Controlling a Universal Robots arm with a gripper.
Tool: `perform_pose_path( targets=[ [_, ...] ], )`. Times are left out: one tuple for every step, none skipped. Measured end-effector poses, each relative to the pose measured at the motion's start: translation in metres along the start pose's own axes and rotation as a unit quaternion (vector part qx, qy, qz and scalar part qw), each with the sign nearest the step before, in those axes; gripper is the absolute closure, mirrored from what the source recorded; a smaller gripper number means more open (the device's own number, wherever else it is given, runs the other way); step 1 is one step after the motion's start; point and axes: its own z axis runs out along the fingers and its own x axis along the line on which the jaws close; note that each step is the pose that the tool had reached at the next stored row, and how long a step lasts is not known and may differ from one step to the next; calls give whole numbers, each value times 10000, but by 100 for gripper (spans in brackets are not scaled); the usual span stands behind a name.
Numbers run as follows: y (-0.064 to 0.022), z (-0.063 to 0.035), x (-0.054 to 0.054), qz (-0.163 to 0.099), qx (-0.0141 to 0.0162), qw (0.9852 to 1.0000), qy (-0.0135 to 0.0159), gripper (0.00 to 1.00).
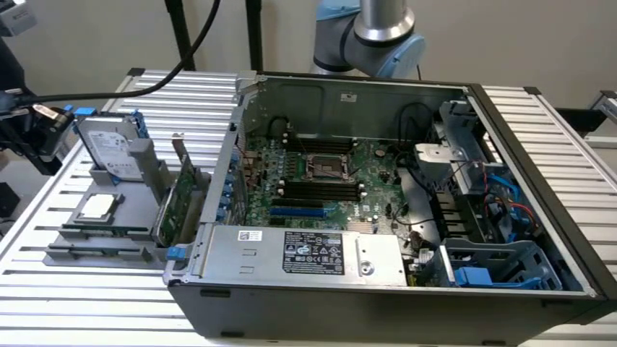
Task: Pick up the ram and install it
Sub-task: 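Pick up the ram and move it above insertion slot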
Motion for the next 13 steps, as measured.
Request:
perform_pose_path(
  targets=[
    [0, 2, -1, -67, 0, 10000, 3, 100],
    [0, 3, -1, -156, 1, 9999, 7, 100],
    [0, 5, -1, -245, 2, 9997, 12, 100],
    [0, 8, -1, -344, 4, 9994, 16, 100],
    [0, 10, -1, -433, 5, 9991, 21, 100],
    [0, 12, -1, -523, 5, 9986, 25, 100],
    [0, 14, -2, -613, 7, 9981, 29, 100],
    [0, 16, -2, -703, 8, 9975, 34, 100],
    [0, 19, -1, -795, 8, 9968, 37, 100],
    [-1, 22, -2, -884, 9, 9961, 41, 100],
    [-1, 24, -1, -974, 10, 9952, 46, 100],
    [-1, 27, -2, -1063, 11, 9943, 49, 100],
    [-1, 30, -2, -1153, 11, 9933, 51, 100]
  ],
)
